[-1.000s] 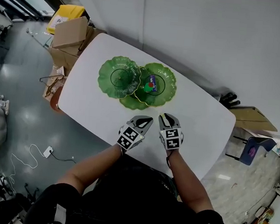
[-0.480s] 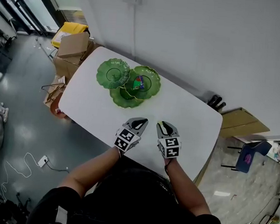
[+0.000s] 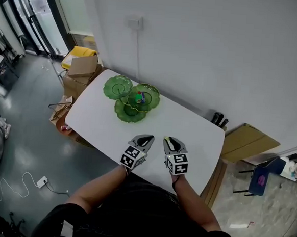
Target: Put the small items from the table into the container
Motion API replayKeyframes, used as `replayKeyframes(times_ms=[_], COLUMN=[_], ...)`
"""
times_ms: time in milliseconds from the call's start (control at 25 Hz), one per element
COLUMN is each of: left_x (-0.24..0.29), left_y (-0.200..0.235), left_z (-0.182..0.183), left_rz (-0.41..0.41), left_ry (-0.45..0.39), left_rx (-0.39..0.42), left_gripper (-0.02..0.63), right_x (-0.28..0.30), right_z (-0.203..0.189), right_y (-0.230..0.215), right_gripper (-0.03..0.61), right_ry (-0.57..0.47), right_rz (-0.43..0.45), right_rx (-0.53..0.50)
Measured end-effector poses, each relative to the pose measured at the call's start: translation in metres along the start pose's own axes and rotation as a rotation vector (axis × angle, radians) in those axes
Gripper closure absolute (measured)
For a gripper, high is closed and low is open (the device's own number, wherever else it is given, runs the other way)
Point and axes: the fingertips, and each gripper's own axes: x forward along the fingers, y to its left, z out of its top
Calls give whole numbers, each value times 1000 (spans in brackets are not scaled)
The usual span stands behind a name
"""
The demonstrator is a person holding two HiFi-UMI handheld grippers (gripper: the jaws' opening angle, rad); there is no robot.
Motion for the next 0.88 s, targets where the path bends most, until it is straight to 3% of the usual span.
replayKeyframes(times_ms=[440,880], left_x=[-11,-10], left_y=[-10,19], left_z=[23,17], left_rz=[28,-3], left_ry=[-38,-29], left_rx=[25,-1], left_gripper=[606,606], right_x=[-14,16], right_z=[15,21], right_y=[4,15], right_gripper=[480,479], right_ry=[-36,-16], right_rz=[25,12], right_rx=[-9,-7])
